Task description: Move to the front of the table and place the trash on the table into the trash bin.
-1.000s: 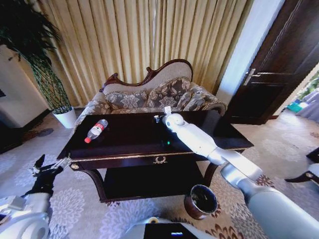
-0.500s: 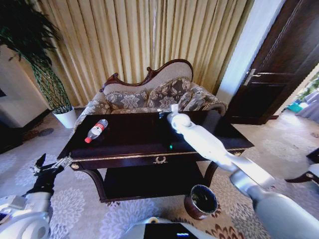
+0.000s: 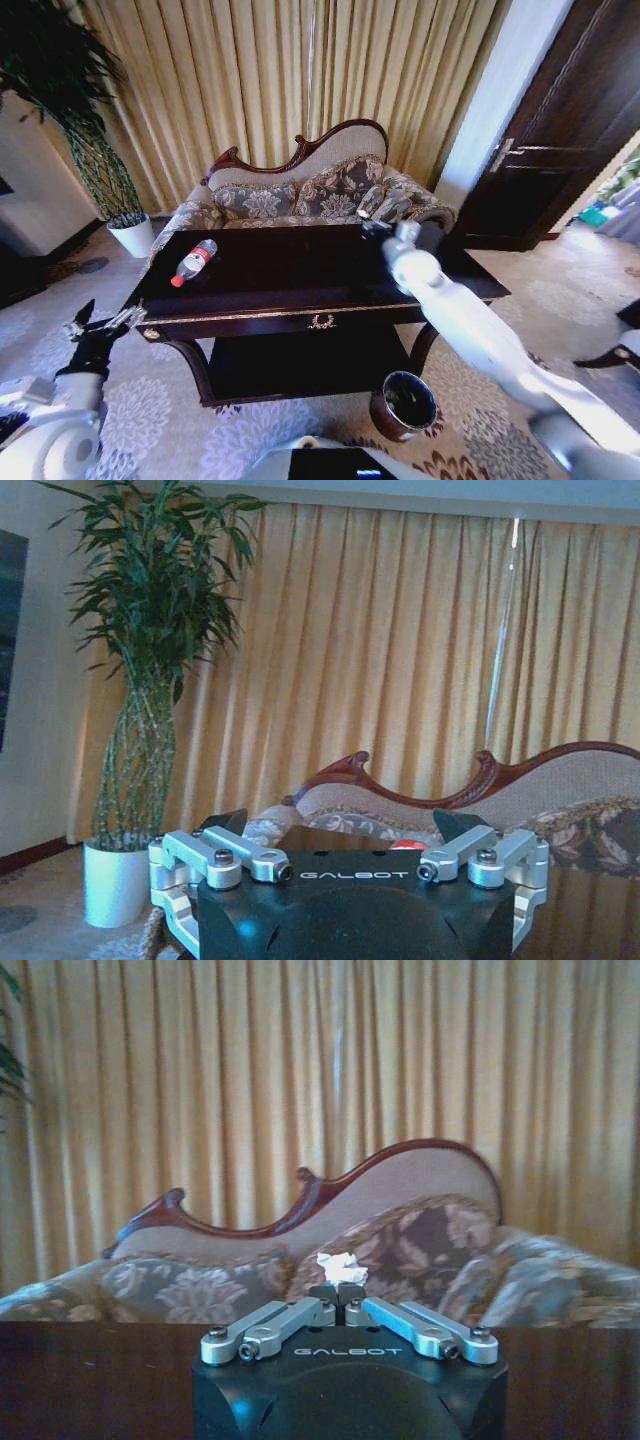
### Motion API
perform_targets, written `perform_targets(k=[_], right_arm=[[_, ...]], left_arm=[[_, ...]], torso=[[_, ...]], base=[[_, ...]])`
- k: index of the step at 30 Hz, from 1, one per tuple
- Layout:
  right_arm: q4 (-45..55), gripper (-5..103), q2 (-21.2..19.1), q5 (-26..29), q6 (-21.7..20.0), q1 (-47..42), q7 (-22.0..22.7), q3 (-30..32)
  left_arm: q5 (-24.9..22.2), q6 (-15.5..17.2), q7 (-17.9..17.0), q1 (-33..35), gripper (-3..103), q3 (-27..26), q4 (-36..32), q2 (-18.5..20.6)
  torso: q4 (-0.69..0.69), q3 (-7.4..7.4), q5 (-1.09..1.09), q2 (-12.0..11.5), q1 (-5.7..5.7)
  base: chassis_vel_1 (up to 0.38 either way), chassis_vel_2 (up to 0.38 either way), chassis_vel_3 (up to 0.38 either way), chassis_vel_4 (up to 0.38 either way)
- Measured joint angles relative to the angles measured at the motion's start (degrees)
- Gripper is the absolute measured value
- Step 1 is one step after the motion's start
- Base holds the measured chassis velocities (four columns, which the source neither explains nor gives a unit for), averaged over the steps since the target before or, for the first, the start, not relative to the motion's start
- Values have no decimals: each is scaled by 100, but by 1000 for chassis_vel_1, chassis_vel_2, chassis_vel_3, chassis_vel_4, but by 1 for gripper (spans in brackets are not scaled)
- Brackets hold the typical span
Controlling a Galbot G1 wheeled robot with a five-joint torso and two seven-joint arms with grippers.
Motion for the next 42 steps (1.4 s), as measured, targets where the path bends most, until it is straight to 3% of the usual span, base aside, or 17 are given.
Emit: perform_targets(k=[8, 10, 16, 23, 28, 33, 42], right_arm=[[409, 0, -155, -209, 252, -789, -288, 827], [615, 0, -150, -333, 275, -1235, -432, 1219], [785, 0, -84, -502, 283, -2065, -732, 1859], [935, 0, 19, -496, 287, -2487, -752, 2256], [1002, 0, 162, -524, 287, -2662, -735, 2375], [1115, 0, 390, -664, 283, -2797, -530, 2451], [1195, 0, 440, -681, 261, -2871, -501, 2553]], left_arm=[[-254, -11, 240, -75, 100, -2, 161, 296], [-374, -82, 472, -98, 100, -34, 286, 448], [-532, -165, 741, -158, 100, -42, 507, 656], [-627, -275, 953, -194, 100, -13, 679, 788], [-636, -288, 937, -219, 100, -13, 728, 831], [-597, -160, 602, -307, 100, 48, 704, 839], [-571, -122, 594, -311, 100, 65, 635, 857]], torso=[[4, 0, -3, 0, 0], [4, 0, -2, 0, 0], [1, 0, -1, 0, 0], [3, 0, -3, 0, 0], [2, 0, -3, 0, 0], [3, 1, -2, 0, 0], [2, 1, -2, 0, 0]], base=[[0, 0, 0, 0], [0, 0, 0, 0], [0, 0, 0, 0], [0, 0, 0, 0], [0, 0, 0, 0], [0, 0, 0, 0], [0, 0, 0, 0]])
